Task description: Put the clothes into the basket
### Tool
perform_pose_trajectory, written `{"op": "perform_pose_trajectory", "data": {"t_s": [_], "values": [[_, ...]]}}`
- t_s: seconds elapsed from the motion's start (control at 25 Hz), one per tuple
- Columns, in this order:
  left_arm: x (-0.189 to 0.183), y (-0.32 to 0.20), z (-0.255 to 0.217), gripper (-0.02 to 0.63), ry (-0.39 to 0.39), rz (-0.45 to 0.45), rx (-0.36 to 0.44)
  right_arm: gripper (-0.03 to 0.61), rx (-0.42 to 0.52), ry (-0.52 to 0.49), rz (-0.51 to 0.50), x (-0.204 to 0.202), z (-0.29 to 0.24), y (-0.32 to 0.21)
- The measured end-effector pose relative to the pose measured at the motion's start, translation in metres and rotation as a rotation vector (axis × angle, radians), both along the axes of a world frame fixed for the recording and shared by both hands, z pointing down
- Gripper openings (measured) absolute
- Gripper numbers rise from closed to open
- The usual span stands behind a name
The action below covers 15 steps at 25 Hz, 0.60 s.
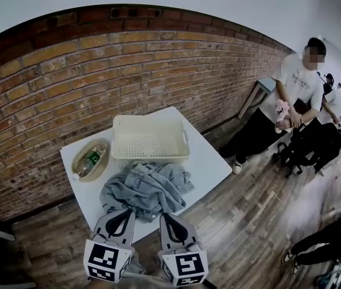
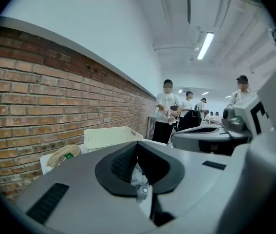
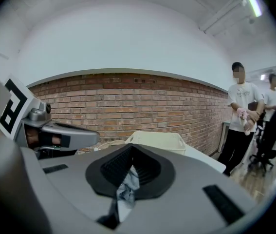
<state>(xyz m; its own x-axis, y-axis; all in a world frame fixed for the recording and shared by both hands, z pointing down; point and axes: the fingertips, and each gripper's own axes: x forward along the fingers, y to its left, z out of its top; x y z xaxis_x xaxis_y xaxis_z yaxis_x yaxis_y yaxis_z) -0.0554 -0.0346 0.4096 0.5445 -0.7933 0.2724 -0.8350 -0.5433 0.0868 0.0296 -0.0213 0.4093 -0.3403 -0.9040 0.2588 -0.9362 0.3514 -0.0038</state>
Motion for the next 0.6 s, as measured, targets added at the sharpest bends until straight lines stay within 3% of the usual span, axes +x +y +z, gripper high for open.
{"op": "perform_pose_trajectory", "data": {"t_s": [0.6], "values": [[-0.015,-0.047,0.035,0.009,-0.01,0.004,-0.091,0.006,-0.057,0.038,0.008,0.001,0.027,-0.043]]}}
